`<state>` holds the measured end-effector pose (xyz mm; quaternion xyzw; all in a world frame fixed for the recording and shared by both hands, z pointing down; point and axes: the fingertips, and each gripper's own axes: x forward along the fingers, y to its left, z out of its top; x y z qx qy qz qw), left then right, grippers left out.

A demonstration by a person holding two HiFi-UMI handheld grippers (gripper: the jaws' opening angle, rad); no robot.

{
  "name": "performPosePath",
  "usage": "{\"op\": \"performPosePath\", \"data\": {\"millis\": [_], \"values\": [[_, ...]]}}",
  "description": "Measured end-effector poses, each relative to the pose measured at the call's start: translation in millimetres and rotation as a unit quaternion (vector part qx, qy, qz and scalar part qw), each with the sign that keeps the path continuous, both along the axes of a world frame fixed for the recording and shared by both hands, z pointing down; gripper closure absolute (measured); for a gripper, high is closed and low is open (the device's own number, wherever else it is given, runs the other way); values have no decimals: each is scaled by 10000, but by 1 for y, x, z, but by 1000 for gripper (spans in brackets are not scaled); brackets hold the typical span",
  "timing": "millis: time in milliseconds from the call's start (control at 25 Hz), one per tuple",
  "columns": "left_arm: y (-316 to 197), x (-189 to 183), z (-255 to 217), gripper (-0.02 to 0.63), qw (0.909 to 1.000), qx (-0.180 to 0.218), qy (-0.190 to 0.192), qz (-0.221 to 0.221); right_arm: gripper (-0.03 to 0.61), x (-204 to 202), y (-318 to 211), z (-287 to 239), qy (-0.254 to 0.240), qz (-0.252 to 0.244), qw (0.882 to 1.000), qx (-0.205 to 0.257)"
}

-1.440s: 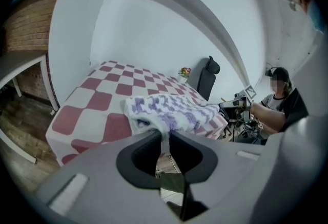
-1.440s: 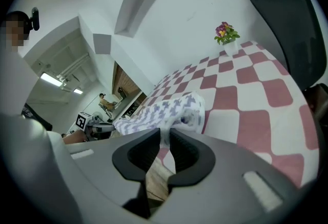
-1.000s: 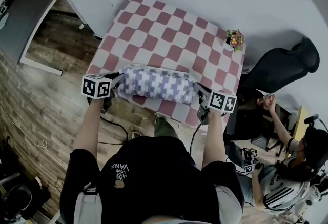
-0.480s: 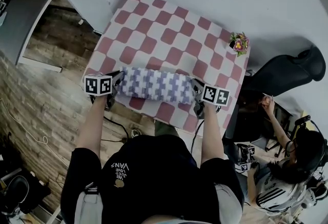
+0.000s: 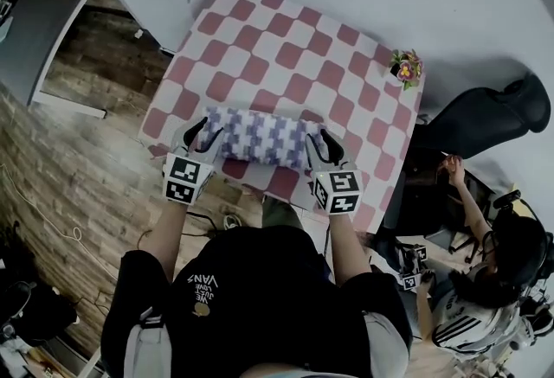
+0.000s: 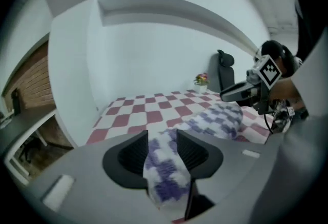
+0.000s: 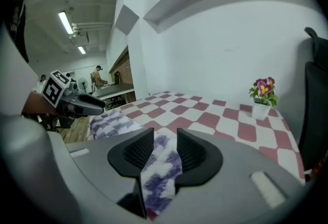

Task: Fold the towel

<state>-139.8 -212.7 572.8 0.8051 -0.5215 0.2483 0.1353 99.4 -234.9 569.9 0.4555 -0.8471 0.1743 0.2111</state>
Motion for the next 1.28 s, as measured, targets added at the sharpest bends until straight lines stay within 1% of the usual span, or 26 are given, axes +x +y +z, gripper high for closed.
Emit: {"op": "performPosePath", "data": {"millis": [40,120,200,280,440,480,520,560,600,640,680,720,760,800,880,960,1040,1080,1120,1160,1200,1280], "values": [[3,14,6,468,9997,-53,-116,225,434,-7,5,7,69,-4,10000,-33],[4,26,22,468,9986,-218,-265,400,434,-9,11,25,234,85,9995,-189],[2,25,38,468,9978,-364,-383,391,436,-1,9,39,351,269,9985,-335],[0,23,50,468,9973,-464,-421,385,440,6,5,48,345,410,9974,-475],[-3,22,62,468,9968,-530,-424,422,440,6,3,61,508,438,9952,-707],[-2,22,62,468,9968,-536,-421,410,440,6,2,59,458,474,9954,-698],[-1,22,58,468,9970,-527,-407,387,439,8,2,52,279,566,9959,-645],[0,22,51,466,9975,-484,-379,349,439,14,3,41,-49,726,9958,-560],[2,21,42,466,9982,-396,-339,294,437,23,5,27,-507,950,9931,-474],[5,20,32,466,9989,-272,-293,229,436,36,7,15,-1054,1220,9860,-425],[8,21,22,467,9995,-133,-245,180,436,51,10,7,-1643,1509,9738,-447],[13,24,13,468,9996,-7,-195,184,436,67,14,4,-2207,1778,9574,-561],[17,32,8,468,9995,81,-147,265,433,81,19,8,-2673,1999,9395,-770],[23,45,5,468,9990,115,-101,417,426,92,26,16,-2992,2164,9234,-1052],[32,76,8,468,9965,59,-25,827,383,104,46,41,-3309,2336,8982,-1709],[40,106,18,468,9920,-65,-23,1263,340,101,65,59,-3654,2399,8701,-2276],[45,128,31,468,9863,-224,-121,1627,325,92,75,68,-4080,2440,8396,-2628],[46,136,37,468,9839,-309,-171,1750,321,88,76,70,-4219,2471,8281,-2741],[47,141,43,468,9822,-390,-206,1823,316,84,76,73,-4286,2516,8199,-2842],[46,143,48,468,9814,-457,-228,1853,314,81,75,74,-4299,2570,8141,-2939],[45,145,52,468,9810,-509,-243,1854,314,78,72,76,-4315,2597,8100,-3003],[44,144,60,468,9811,-590,-256,1824,315,73,61,80,-4426,2536,8059,-3005]]}}
